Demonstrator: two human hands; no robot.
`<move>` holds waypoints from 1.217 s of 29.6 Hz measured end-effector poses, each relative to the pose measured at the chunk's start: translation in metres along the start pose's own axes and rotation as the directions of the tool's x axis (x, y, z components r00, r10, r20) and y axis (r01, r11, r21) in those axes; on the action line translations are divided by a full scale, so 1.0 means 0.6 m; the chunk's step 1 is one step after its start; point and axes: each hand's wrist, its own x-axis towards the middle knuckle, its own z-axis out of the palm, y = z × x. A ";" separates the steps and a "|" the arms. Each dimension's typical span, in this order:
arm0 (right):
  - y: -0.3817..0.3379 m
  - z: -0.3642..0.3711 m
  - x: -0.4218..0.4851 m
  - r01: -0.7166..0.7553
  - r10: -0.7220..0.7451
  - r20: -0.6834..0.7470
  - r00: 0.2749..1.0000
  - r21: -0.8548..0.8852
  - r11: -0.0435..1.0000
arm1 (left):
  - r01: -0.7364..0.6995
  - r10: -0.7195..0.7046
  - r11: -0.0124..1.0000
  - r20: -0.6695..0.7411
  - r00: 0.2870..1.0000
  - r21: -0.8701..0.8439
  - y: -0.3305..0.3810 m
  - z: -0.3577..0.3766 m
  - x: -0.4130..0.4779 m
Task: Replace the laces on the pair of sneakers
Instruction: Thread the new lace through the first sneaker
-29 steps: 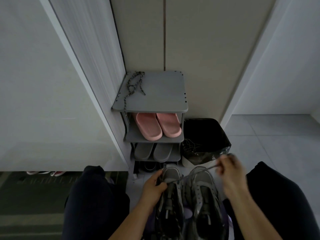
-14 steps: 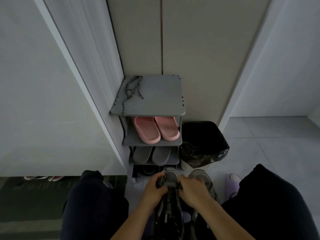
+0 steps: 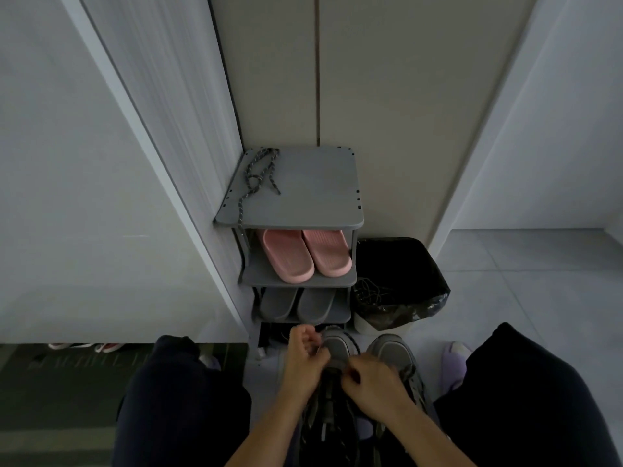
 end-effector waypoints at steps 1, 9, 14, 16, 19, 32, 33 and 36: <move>-0.001 0.002 0.000 0.017 -0.017 0.017 1.000 0.005 1.000 | -0.007 0.011 0.994 -0.037 0.999 0.107 -0.014 0.004 0.003; 0.007 -0.003 0.000 0.066 -0.069 0.112 0.991 0.032 0.997 | 0.117 -0.088 0.939 -0.102 0.991 0.322 -0.012 0.005 0.041; 0.006 0.000 0.003 0.091 -0.091 0.111 0.990 -0.001 0.996 | 0.243 -0.236 0.967 -0.082 0.968 0.079 -0.017 0.010 0.022; 0.006 0.001 0.002 0.102 -0.099 0.104 0.990 -0.023 0.995 | 0.213 -0.207 0.976 -0.122 0.971 0.039 -0.006 0.014 0.027; 0.004 0.005 0.002 0.097 -0.093 0.093 0.991 -0.038 0.995 | 0.144 -0.157 0.981 -0.103 0.982 -0.127 0.020 0.015 0.030; -0.006 -0.031 -0.012 -0.099 0.134 -0.018 0.991 0.579 0.809 | -0.070 0.071 0.997 0.092 0.993 -0.013 -0.026 0.004 -0.013; 0.000 -0.043 -0.015 -0.098 0.191 -0.059 0.980 0.690 0.717 | -0.076 0.077 0.997 0.087 0.993 -0.009 -0.026 0.005 -0.014; 0.019 -0.087 -0.025 0.005 0.368 -0.176 0.913 0.907 0.421 | -0.065 0.067 0.998 0.073 0.995 -0.025 -0.030 0.006 -0.015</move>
